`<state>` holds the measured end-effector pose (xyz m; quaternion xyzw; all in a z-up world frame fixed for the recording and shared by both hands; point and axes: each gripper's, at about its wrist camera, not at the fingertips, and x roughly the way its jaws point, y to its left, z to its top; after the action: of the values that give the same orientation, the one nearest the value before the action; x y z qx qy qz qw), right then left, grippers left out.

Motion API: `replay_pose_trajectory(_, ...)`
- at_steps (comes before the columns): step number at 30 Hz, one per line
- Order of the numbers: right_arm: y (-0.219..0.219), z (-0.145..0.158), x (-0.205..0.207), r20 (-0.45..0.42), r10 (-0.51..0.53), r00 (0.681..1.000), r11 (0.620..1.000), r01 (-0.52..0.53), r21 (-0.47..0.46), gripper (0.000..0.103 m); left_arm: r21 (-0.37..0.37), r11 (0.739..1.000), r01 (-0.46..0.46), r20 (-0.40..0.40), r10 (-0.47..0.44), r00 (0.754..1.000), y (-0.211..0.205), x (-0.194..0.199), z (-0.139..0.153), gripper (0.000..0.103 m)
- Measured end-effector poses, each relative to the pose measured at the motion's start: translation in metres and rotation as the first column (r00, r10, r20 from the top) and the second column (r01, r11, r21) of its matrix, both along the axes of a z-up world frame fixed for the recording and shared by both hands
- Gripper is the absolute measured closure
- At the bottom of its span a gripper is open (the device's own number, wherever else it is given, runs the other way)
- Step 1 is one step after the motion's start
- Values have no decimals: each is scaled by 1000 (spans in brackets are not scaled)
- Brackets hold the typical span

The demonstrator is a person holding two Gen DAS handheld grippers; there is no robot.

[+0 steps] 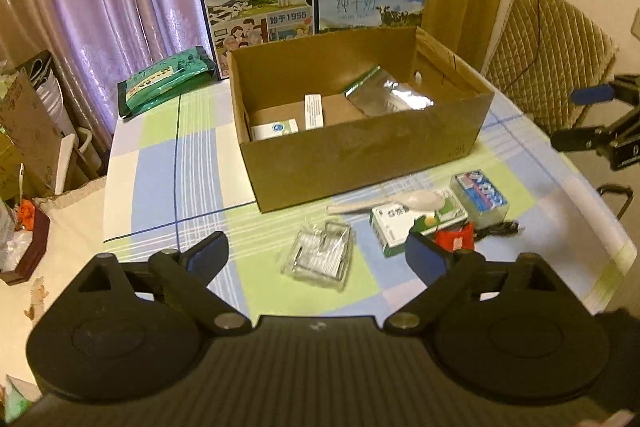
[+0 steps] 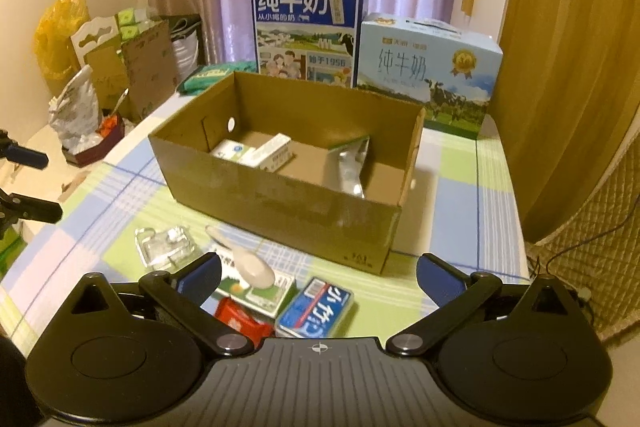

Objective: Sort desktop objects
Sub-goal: 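Move both open tools back toward the items on the table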

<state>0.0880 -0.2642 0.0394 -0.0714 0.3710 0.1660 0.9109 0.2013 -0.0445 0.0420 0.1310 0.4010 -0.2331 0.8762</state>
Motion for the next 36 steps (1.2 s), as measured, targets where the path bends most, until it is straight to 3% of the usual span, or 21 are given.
replay_pose_trajectory(12, -20, -24, -12, -49, 30, 998, 998, -32, -45, 2, 111, 989, 101, -14, -100, 995, 3, -9, -20, 3)
replay_pose_trajectory(27, -12, -58, -19, -85, 169, 982, 979, -178, -100, 2, 138, 972, 188, -64, -181, 981, -11, -11, -59, 3)
replay_pose_trajectory(36, 9, -82, -20, -87, 309, 947, 940, -318, -126, 4, 144, 964, 222, -52, -217, 975, -21, -5, -81, 4)
